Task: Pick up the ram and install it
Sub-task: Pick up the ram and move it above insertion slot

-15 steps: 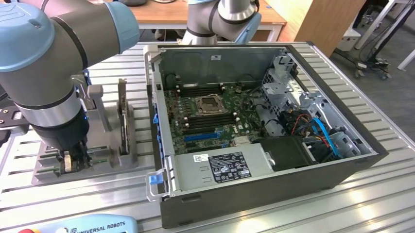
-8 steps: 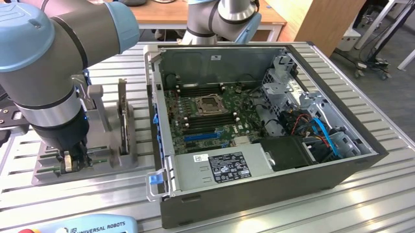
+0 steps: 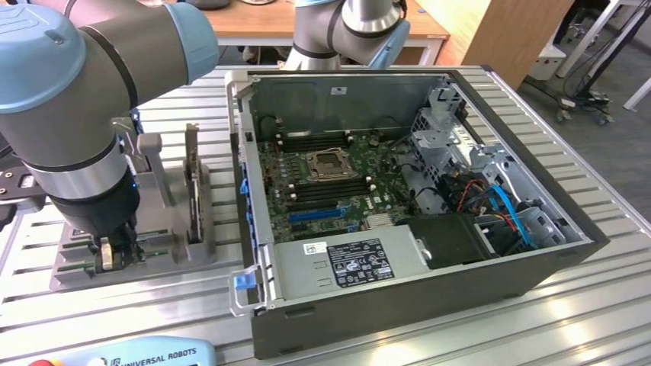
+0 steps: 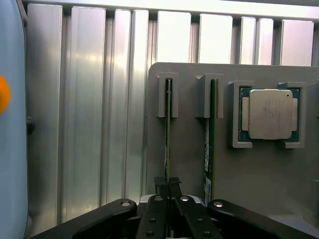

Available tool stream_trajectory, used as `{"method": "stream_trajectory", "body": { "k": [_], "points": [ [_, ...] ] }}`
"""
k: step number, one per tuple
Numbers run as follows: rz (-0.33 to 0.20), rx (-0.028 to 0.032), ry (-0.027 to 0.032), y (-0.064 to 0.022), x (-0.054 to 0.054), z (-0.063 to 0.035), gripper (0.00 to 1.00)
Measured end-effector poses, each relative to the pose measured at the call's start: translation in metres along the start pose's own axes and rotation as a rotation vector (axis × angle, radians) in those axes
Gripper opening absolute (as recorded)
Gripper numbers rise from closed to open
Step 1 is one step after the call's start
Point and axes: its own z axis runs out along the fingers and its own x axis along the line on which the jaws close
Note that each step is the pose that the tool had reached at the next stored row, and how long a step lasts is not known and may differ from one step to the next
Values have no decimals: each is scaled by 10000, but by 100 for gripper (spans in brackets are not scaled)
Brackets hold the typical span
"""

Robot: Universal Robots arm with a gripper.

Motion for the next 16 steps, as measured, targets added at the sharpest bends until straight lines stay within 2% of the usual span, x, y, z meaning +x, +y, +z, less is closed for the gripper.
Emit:
{"method": "stream_trajectory", "body": {
  "k": [6, 16],
  "points": [
    [0, 1, -1, 0, 0, -9, 12],
    [-1, 1, 0, 3, -2, -104, 12]
  ]
}}
